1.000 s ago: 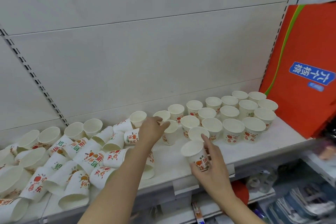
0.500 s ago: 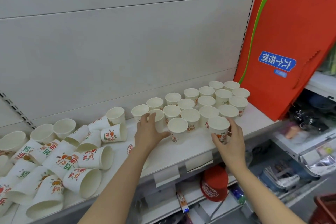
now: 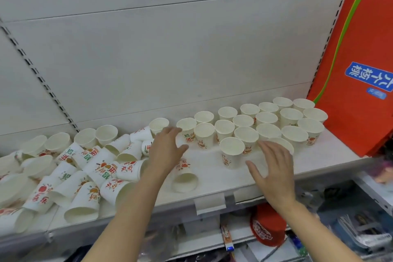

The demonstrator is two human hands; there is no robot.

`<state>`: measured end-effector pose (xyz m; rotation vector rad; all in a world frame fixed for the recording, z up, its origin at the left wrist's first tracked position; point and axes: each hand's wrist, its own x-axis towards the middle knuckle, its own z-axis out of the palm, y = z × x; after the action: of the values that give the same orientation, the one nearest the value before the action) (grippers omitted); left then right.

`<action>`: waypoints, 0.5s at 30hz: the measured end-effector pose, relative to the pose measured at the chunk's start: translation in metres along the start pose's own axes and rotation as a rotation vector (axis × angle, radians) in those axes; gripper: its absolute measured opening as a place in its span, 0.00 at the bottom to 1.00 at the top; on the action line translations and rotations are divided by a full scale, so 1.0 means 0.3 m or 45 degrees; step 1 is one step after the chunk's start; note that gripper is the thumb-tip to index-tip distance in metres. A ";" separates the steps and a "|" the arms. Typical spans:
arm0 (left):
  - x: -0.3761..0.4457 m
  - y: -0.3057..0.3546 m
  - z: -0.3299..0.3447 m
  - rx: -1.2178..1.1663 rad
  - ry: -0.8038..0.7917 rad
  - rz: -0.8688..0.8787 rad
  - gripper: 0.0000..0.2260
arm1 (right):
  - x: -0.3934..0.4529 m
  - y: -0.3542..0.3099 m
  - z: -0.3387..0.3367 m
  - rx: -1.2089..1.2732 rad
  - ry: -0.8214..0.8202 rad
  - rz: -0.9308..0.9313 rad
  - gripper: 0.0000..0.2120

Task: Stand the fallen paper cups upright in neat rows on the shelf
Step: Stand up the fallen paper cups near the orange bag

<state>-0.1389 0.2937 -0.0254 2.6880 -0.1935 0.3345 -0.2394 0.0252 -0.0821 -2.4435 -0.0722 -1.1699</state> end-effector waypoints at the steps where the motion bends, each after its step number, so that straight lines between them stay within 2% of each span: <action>1: 0.019 -0.032 -0.022 0.023 0.036 -0.030 0.25 | -0.001 -0.045 0.020 0.069 -0.061 -0.082 0.25; 4: 0.103 -0.126 -0.056 0.146 0.088 -0.116 0.25 | -0.031 -0.186 0.098 0.184 -0.346 -0.288 0.29; 6: 0.157 -0.177 -0.056 0.228 0.004 -0.149 0.30 | -0.054 -0.277 0.151 0.188 -0.530 -0.298 0.35; 9: 0.222 -0.216 -0.048 0.149 -0.132 -0.247 0.34 | -0.067 -0.407 0.219 0.112 -0.659 -0.099 0.44; 11: 0.254 -0.226 -0.029 0.141 -0.152 -0.206 0.36 | -0.072 -0.474 0.264 -0.017 -0.676 0.035 0.47; 15: 0.303 -0.231 0.012 0.236 -0.128 -0.142 0.38 | -0.068 -0.540 0.304 -0.124 -0.675 0.205 0.42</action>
<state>-0.0379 0.3469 -0.0318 2.8873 -0.0436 0.1914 -0.2226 0.2113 -0.0903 -2.7224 0.0259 -0.4467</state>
